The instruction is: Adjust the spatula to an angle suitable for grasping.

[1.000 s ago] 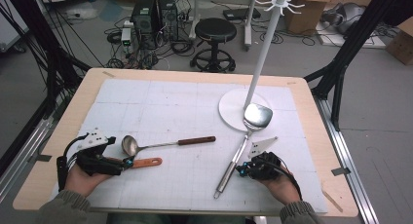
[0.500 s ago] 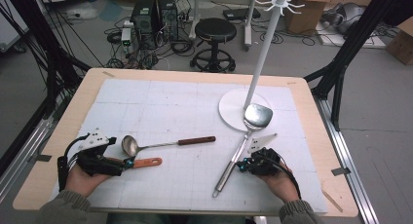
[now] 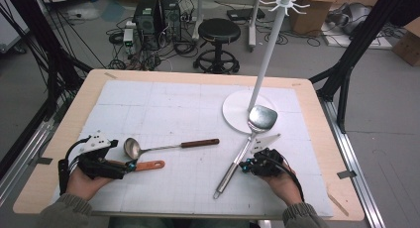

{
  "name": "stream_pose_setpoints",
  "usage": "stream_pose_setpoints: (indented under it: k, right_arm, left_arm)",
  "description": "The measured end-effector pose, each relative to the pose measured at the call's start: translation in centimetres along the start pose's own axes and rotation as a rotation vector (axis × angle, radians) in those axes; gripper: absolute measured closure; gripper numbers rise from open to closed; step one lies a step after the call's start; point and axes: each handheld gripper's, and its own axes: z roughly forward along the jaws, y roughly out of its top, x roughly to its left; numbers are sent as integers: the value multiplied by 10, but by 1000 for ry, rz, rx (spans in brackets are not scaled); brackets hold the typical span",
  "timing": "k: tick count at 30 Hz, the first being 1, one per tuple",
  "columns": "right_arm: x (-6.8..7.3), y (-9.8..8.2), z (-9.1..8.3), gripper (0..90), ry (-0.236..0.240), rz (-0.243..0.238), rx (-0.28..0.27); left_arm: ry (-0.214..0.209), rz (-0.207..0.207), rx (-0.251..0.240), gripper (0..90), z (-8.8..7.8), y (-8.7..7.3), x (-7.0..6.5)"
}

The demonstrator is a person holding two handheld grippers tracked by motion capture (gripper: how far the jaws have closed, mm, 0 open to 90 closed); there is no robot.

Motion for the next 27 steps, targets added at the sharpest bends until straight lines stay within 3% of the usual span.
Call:
stream_pose_setpoints:
  k: [12,27]
  right_arm:
    - [2,2,3,900,11,-2,1]
    - [14,21,20,900,40,-17,8]
  left_arm:
    - [-1,-1,2,17,1,0,0]
    - [3,0,-4,17,-1,0,0]
